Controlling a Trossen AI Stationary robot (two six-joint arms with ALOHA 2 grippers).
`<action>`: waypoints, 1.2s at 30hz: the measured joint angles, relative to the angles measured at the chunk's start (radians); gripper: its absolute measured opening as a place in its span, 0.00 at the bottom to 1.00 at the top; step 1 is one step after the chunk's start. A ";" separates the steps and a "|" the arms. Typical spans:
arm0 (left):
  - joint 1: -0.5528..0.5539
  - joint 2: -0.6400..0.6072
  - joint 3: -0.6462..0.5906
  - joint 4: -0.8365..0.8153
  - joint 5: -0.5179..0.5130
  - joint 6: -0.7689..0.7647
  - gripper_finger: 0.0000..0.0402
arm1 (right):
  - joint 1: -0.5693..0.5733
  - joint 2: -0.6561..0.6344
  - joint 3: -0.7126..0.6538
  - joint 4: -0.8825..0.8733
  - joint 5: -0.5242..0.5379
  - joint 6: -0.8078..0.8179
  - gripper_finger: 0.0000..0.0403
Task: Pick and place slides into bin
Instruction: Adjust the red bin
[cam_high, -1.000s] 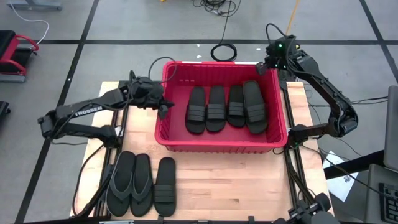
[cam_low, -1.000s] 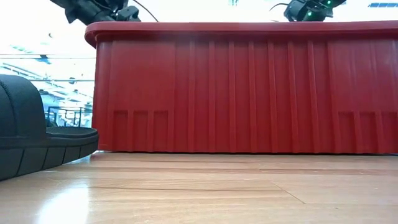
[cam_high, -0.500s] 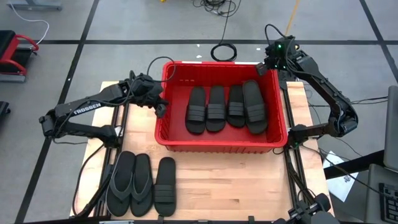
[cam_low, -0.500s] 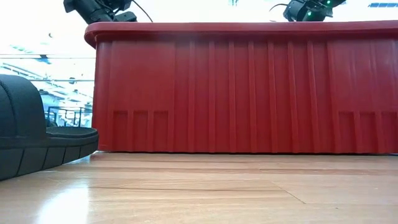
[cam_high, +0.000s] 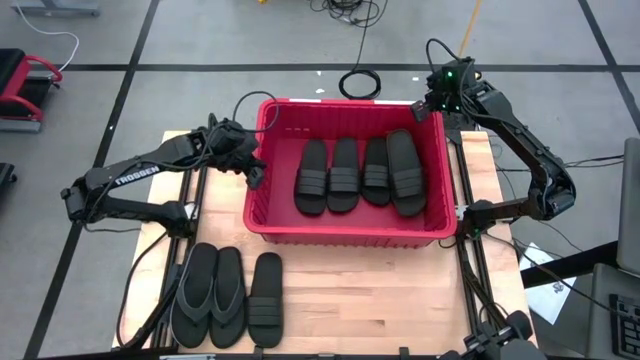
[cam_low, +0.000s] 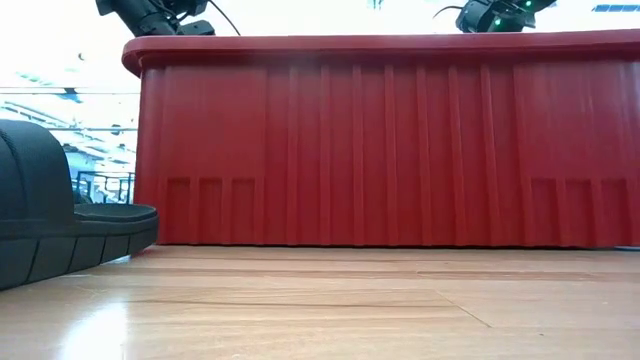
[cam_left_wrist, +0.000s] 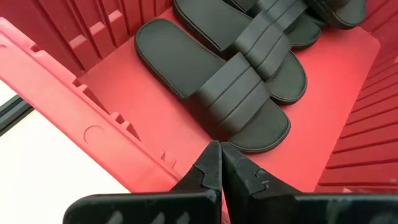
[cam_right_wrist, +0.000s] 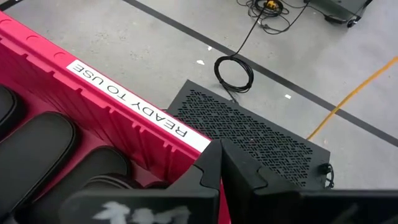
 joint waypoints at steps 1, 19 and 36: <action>0.000 0.000 0.000 -0.001 0.000 -0.001 0.00 | 0.000 0.000 0.000 0.000 0.001 0.000 0.00; -0.006 -0.046 -0.011 0.219 0.014 0.025 0.05 | -0.078 0.035 -0.001 -0.197 0.194 0.083 0.00; -0.002 -0.163 -0.008 0.294 0.018 0.042 0.06 | -0.199 0.041 -0.001 -0.187 -0.132 0.179 0.00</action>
